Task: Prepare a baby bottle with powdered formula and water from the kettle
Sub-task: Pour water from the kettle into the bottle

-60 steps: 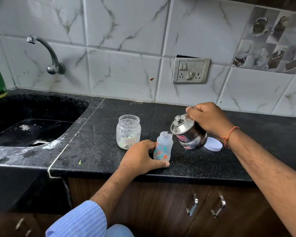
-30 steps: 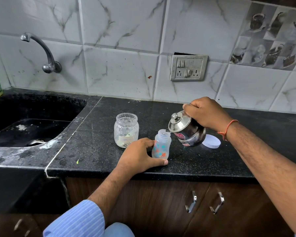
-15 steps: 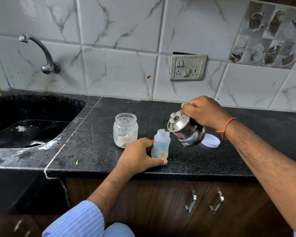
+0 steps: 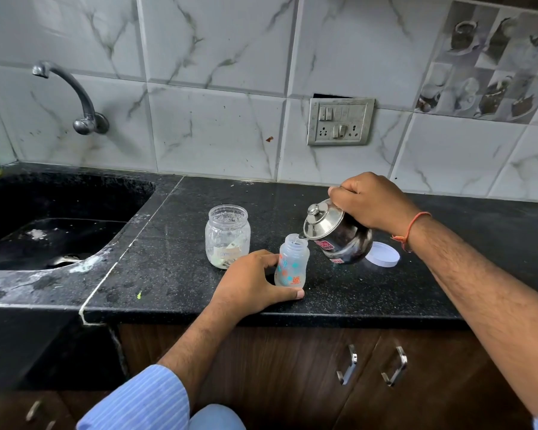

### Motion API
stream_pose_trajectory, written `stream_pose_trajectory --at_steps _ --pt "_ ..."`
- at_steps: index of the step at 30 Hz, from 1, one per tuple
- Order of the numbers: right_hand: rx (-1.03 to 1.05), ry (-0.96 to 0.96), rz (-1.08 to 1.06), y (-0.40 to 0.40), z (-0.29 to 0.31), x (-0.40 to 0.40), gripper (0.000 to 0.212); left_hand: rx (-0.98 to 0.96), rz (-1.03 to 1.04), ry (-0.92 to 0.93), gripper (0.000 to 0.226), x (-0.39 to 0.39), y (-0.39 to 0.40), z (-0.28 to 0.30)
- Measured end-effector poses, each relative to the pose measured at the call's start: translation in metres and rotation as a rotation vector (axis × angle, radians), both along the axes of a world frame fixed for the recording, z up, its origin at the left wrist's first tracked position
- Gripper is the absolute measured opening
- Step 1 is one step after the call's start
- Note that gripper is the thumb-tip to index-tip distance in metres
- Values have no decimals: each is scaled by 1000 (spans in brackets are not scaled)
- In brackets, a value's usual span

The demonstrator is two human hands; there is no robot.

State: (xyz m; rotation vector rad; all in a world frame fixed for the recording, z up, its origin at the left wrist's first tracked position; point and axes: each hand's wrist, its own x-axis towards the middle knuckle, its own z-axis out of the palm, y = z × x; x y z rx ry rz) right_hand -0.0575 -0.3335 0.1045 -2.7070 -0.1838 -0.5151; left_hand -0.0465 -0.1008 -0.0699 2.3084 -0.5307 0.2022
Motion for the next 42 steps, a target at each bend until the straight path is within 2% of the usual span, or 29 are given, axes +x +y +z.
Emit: stream_pose_trajectory --at_steps 24,35,42 --pt "-61 -10 -10 3 4 -1 52 -7 1 7 63 0 0 0" --pt "-74 -15 -6 3 3 0 55 -4 -18 13 85 0 0 0" --pt "-62 2 -9 3 3 0 54 -1 -4 10 73 1 0 -1"
